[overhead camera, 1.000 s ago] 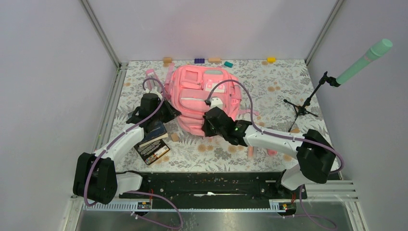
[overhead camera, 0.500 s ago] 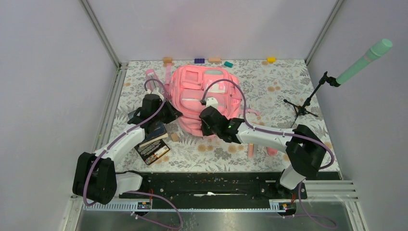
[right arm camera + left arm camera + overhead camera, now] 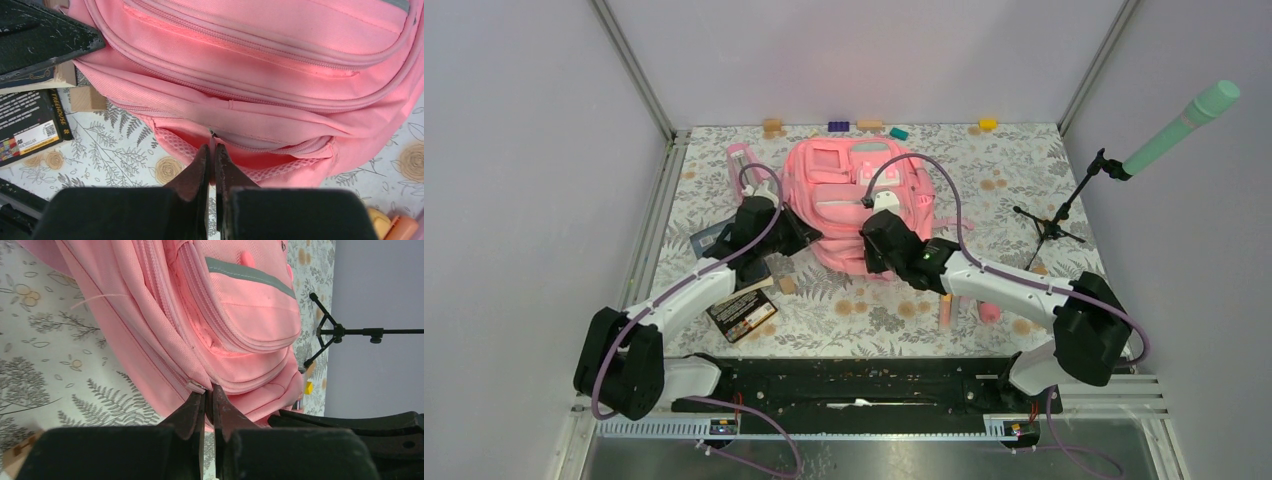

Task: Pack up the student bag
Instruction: Unzip the student bag at the center of the board.

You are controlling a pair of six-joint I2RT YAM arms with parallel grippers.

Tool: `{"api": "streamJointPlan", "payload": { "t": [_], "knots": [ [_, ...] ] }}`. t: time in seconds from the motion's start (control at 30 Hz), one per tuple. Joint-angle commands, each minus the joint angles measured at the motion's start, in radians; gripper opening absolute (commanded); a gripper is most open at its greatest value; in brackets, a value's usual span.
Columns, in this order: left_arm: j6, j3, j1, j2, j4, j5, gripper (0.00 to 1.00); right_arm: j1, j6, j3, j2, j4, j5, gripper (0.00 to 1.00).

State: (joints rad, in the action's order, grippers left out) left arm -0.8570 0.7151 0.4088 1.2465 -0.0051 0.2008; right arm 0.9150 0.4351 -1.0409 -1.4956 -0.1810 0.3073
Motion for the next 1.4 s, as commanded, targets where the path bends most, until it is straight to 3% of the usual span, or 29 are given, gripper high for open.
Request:
{"api": "streamJointPlan", "payload": {
  "t": [0.0, 0.23, 0.77, 1.23, 1.37],
  "knots": [
    [-0.081, 0.071, 0.051, 0.036, 0.141, 0.006, 0.0, -0.008, -0.028, 0.008, 0.048, 0.039, 0.038, 0.0],
    [-0.125, 0.1, 0.092, 0.053, 0.179, -0.022, 0.0, 0.059, -0.098, -0.041, 0.027, 0.048, 0.015, 0.0],
    [-0.172, 0.082, 0.128, 0.108, 0.258, 0.067, 0.0, 0.061, -0.11, -0.088, -0.1, 0.172, -0.024, 0.0],
    [-0.197, 0.075, 0.128, 0.095, 0.271, 0.131, 0.0, 0.116, -0.147, -0.023, -0.102, 0.361, 0.047, 0.0],
    [-0.202, 0.074, 0.127, 0.075, 0.269, 0.13, 0.0, 0.117, -0.195, 0.016, -0.092, 0.449, -0.019, 0.0]
  ]
}}
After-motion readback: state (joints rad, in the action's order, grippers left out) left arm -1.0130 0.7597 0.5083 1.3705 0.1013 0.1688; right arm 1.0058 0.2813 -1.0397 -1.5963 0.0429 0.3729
